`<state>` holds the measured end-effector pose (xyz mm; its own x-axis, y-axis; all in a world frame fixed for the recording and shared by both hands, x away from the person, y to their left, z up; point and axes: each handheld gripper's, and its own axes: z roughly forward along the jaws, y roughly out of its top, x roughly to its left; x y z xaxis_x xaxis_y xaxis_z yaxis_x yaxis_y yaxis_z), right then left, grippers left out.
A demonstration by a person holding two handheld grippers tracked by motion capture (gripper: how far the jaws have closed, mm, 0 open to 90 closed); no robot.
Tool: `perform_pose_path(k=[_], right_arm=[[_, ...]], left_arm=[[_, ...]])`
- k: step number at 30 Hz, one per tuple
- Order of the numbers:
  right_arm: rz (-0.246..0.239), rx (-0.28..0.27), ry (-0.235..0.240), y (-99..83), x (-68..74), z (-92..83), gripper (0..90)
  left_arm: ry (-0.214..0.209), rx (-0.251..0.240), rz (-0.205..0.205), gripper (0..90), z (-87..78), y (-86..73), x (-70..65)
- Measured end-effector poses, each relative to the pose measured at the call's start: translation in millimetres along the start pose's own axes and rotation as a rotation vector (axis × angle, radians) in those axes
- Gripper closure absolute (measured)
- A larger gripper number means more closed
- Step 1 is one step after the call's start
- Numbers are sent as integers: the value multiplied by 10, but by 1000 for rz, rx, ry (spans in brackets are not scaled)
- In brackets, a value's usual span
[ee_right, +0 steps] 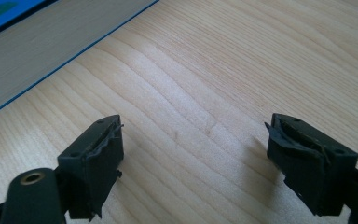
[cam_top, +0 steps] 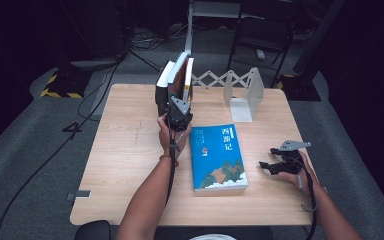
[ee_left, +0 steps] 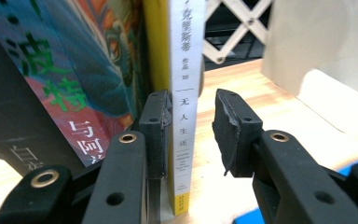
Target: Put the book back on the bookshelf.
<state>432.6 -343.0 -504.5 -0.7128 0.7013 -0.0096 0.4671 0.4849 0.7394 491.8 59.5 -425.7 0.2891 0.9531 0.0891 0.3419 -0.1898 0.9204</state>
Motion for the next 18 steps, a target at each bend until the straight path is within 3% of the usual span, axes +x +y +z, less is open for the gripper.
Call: perform_pose_path(k=[4, 9, 13, 18], right_arm=[[0, 0, 0, 0, 0, 0, 187], [2, -1, -2, -1, 3, 0, 187], [2, -1, -2, -1, 3, 0, 187], [4, -1, -3, -2, 5, -1, 187]], left_arm=[[-57, 7, 30, 642, -91, 16, 60], [-128, 23, 109, 613, -233, 3, 106], [-168, 50, 169, 575, -358, -65, 160], [-213, 96, 209, 516, -470, -206, 258]])
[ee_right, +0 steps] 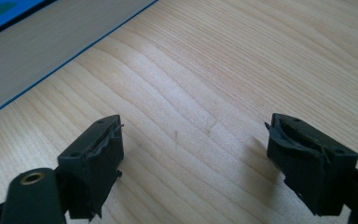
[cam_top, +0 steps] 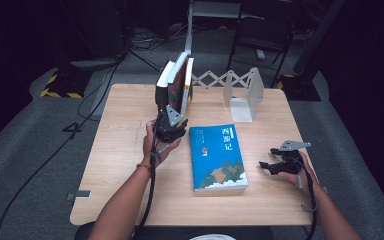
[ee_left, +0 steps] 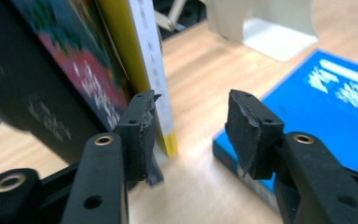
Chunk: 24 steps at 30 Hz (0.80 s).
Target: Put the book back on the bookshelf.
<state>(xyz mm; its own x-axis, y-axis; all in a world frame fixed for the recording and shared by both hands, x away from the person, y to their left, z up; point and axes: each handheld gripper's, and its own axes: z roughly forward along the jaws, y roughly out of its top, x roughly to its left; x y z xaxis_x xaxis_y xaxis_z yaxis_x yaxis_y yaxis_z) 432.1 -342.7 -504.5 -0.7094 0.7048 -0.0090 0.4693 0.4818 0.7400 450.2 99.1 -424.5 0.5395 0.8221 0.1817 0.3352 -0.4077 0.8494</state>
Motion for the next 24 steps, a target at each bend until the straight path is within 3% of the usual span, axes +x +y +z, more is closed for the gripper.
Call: perform_pose_path(k=[7, 13, 22, 24], right_arm=[[2, 1, -2, 0, 3, -1, 187], [2, 3, -4, 2, 7, -3, 187], [-13, 36, 4, 29, 53, -30, 217], [-26, 43, 21, 40, 76, -34, 222]], left_arm=[[-88, 59, 42, 446, -121, -251, 17], [-137, 103, 76, 402, -220, -422, -4], [-258, 207, 143, 288, -344, -759, -111], [-264, 218, 146, 268, -351, -786, -122]])
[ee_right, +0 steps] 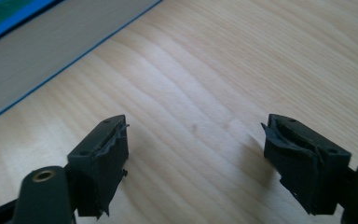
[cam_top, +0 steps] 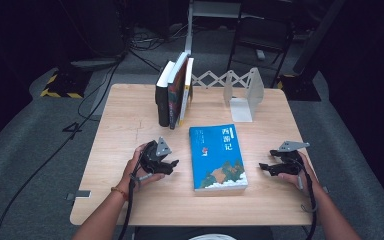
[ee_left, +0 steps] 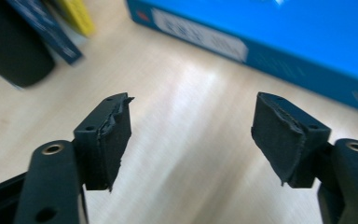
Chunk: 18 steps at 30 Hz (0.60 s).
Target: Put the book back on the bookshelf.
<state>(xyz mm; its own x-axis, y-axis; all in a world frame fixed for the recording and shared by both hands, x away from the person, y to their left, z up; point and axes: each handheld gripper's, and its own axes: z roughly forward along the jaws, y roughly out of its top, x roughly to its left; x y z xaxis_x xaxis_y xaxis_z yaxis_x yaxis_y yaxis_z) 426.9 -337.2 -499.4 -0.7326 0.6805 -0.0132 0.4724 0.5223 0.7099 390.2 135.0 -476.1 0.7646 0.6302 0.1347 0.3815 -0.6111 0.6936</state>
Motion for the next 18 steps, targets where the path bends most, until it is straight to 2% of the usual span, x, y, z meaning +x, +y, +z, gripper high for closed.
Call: perform_pose_path(k=[1, 5, 6, 10, 11, 14, 16, 18], right_arm=[[-25, 1, 33, 25, 56, -6, 221], [-58, -3, 55, 80, 161, -9, 224], [-65, -5, 73, 97, 195, -9, 229], [-116, 10, 126, 144, 333, 23, 237], [-142, 20, 154, 157, 397, 41, 237], [-168, 28, 181, 169, 454, 48, 244], [-200, 43, 215, 177, 504, 43, 261], [-220, 60, 253, 177, 542, 29, 292]], left_arm=[[-19, 23, 12, 259, -8, -72, -45], [-43, 38, 4, 253, -37, -156, -84], [-57, 42, 1, 248, -47, -182, -92], [-70, 68, 0, 241, -61, -283, -124], [-91, 65, -16, 235, -72, -329, -111], [-104, 63, -29, 233, -88, -362, -93], [-136, 51, -69, 222, -86, -410, -57], [-140, 41, -71, 195, -91, -441, -38]])
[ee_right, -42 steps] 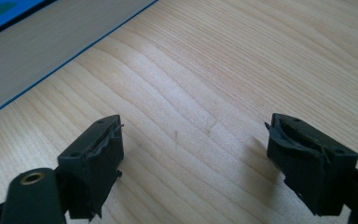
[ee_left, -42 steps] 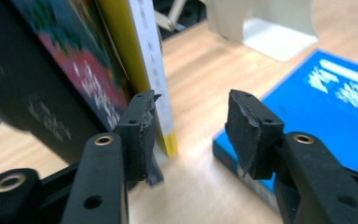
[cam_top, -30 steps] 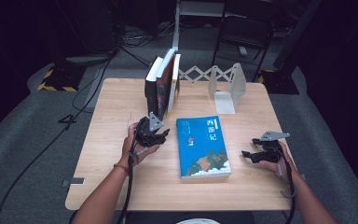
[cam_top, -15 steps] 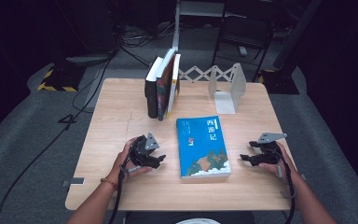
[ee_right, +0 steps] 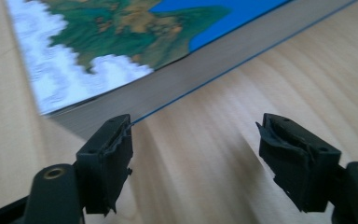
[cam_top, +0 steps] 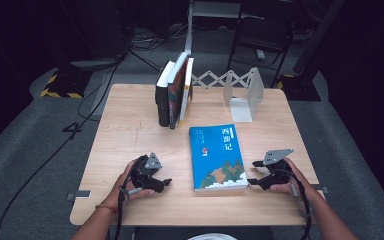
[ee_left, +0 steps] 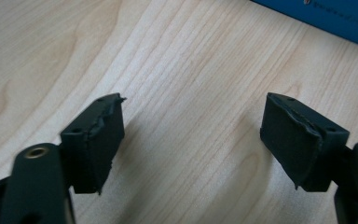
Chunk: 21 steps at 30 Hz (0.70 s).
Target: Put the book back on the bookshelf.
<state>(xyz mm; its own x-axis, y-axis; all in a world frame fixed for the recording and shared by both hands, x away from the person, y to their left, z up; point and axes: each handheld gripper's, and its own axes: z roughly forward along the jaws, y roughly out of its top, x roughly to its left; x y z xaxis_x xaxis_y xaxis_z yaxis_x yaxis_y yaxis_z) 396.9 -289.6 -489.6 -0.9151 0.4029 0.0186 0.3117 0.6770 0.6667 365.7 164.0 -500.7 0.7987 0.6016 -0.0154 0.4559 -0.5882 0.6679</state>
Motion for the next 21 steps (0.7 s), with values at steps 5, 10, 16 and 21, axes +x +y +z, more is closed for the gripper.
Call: perform_pose_path(k=[5, 10, 16, 21], right_arm=[[-68, 55, 45, 31, 138, -6, 429], [-95, 80, 75, 64, 199, -37, 536], [-126, 73, 128, 106, 255, -74, 554], [-120, 73, 105, 145, 290, -35, 640]], left_arm=[[-14, -29, 12, 188, 1, -41, 19], [-17, -33, 15, 186, 2, -47, 25], [-16, -33, 15, 186, 2, -47, 25], [-17, -33, 15, 186, 2, -46, 25]])
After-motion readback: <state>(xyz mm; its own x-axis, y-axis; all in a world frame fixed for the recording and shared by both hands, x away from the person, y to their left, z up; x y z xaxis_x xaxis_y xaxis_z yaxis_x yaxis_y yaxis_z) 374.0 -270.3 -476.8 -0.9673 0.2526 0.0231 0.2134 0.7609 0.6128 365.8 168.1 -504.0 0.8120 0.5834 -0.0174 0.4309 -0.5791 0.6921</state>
